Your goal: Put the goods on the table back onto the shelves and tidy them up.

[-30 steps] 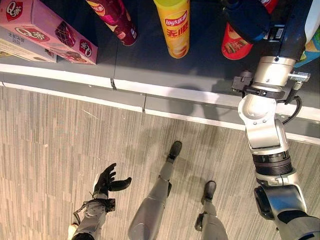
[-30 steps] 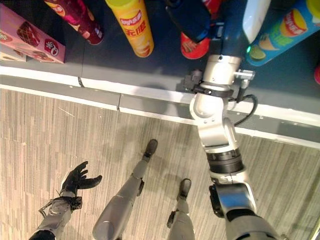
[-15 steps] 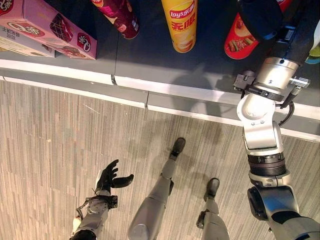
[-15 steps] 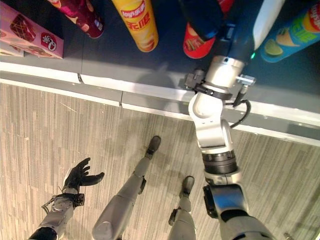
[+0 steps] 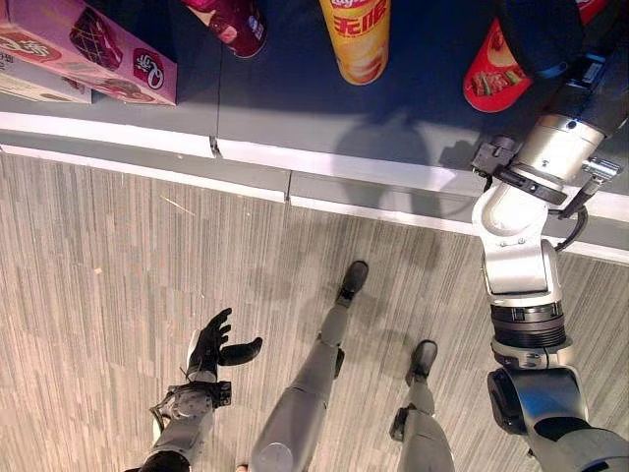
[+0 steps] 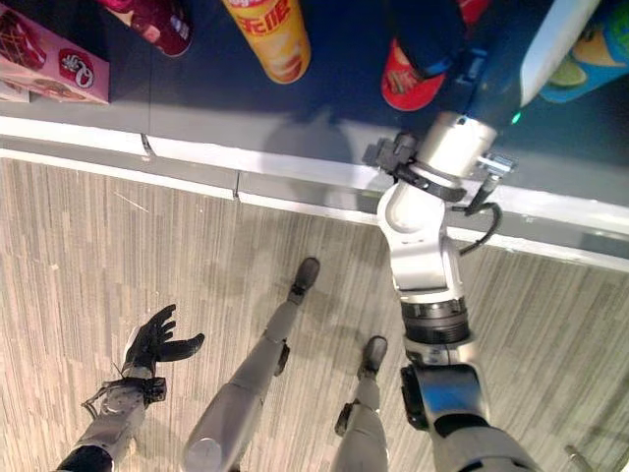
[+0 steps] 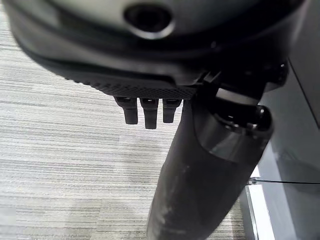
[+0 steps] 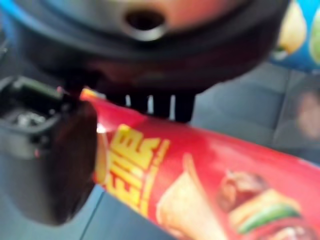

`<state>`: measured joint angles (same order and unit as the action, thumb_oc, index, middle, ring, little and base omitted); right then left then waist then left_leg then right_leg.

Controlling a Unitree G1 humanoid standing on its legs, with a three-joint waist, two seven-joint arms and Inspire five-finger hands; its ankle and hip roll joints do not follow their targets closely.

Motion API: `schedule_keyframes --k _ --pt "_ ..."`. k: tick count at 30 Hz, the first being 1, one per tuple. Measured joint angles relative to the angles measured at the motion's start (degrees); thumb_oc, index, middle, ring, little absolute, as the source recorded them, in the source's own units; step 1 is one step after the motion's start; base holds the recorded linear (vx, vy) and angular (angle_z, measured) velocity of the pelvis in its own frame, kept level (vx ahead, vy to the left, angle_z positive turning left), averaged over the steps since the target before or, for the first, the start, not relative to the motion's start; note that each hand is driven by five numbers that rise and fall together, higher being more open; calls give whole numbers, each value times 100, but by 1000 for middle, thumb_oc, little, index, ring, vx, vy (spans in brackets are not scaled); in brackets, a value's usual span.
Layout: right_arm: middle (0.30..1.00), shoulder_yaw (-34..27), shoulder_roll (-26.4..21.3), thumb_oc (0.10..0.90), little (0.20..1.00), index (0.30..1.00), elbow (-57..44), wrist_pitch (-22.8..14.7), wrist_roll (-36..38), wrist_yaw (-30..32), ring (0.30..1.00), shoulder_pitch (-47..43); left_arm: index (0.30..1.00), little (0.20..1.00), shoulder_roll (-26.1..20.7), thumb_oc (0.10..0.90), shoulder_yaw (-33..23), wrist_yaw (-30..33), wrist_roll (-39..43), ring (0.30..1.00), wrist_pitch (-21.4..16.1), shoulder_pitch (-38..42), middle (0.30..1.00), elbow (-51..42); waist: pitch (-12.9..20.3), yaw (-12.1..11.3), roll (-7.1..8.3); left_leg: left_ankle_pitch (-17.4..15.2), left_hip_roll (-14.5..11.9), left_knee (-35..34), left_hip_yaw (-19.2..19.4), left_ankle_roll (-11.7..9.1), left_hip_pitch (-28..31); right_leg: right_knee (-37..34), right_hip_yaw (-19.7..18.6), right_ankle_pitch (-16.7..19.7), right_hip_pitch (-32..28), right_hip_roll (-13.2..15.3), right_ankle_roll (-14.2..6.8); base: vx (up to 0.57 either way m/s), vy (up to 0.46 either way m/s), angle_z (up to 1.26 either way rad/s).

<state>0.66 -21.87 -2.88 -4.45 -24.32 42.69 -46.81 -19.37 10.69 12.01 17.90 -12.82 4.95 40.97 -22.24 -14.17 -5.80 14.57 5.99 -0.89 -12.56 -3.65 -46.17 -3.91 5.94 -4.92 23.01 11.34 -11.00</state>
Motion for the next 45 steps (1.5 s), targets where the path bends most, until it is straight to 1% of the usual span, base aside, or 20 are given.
schedule_keyframes --k 2,7,11,14,19,29,34,39,40,41,42,43,44,45 --pt "300 -5 0 400 300 300 -43 -5 -32 22 300 1 900 900 -5 800 -18 12 1 900 -1 0 900 -82 1 12 -3 -34 14 64 17 -44 -106 47 -6 -8 103 20 -12 -13 2 -3" --pt "300 0 -1 400 300 300 -133 -7 -165 61 300 -5 900 900 -6 800 -16 12 0 900 -10 1 900 -207 2 87 -4 -48 115 66 53 -48 -160 237 -24 -99 244 146 -95 -5 0 1" --pt "300 14 -6 400 300 300 -194 -6 -166 69 300 -3 900 900 -6 800 -17 13 0 900 -10 3 900 -236 5 86 -8 -64 114 189 62 -65 -255 353 -56 -140 353 144 -119 0 0 0" --pt "300 40 -6 400 300 300 -194 -4 -166 67 300 6 900 900 -6 800 -17 13 0 900 -10 2 900 -234 7 85 -12 -86 114 208 71 -87 -255 388 -92 -156 363 144 -97 0 0 0" --pt "300 151 -6 400 300 300 -196 -3 -171 61 300 6 900 900 -6 800 -18 13 0 900 -10 2 900 -238 8 70 -14 -86 115 226 74 -53 -255 393 -94 -162 359 144 -96 0 0 0" --pt "300 413 -13 400 300 300 -206 -2 -282 2 300 26 900 900 -6 800 -19 14 0 900 -10 2 900 -237 24 53 -40 -90 116 231 66 -58 -258 396 -90 -177 359 142 -88 0 0 0" --pt "300 465 -18 400 300 300 -206 -1 -314 -1 300 27 900 900 -5 800 -20 16 -1 900 -15 2 900 -233 31 27 -51 -129 117 236 66 -84 -261 397 -91 -181 358 143 -88 0 0 0" --pt "300 458 -176 400 300 300 -206 4 -315 2 300 27 900 900 -6 800 -19 16 -2 900 -36 2 900 -228 38 21 -62 -111 117 236 59 -60 -266 396 -89 -186 359 142 -90 0 0 0" --pt "331 457 -207 420 331 331 -206 4 -315 2 331 27 900 900 -6 800 -20 16 -2 900 -53 2 900 -227 39 22 -63 -112 117 235 58 -61 -269 395 -89 -186 360 142 -90 0 0 0" --pt "385 454 -227 456 385 385 -206 4 -316 2 385 26 900 900 -6 800 -19 16 -2 900 -62 2 900 -227 46 22 -73 -111 117 237 54 -59 -280 393 -86 -186 363 140 -90 0 0 0" --pt "564 442 -229 576 564 564 -206 4 -318 6 564 23 900 900 -4 800 -19 16 -2 900 -62 3 900 -231 61 27 -97 -110 119 242 38 -59 -298 392 -76 -186 368 134 -90 6 -1 3" --pt "756 437 -226 704 756 756 -208 3 -319 27 756 19 900 900 -4 800 -22 16 -3 900 -67 3 900 -236 71 24 -113 -134 119 246 31 -89 -311 389 -61 -187 375 133 -90 5 -1 3" --pt "801 440 -226 734 801 801 -208 3 -323 28 801 19 900 900 -5 800 -22 17 -2 900 -67 3 900 -230 78 21 -124 -133 120 246 31 -88 -311 389 -57 -187 375 134 -90 0 0 0" --pt "900 440 -226 800 900 900 -208 3 -325 28 900 19 900 900 -6 800 -22 17 -3 900 -67 2 900 -233 78 20 -124 -127 121 246 31 -80 -312 389 -56 -187 375 134 -90 0 0 0"
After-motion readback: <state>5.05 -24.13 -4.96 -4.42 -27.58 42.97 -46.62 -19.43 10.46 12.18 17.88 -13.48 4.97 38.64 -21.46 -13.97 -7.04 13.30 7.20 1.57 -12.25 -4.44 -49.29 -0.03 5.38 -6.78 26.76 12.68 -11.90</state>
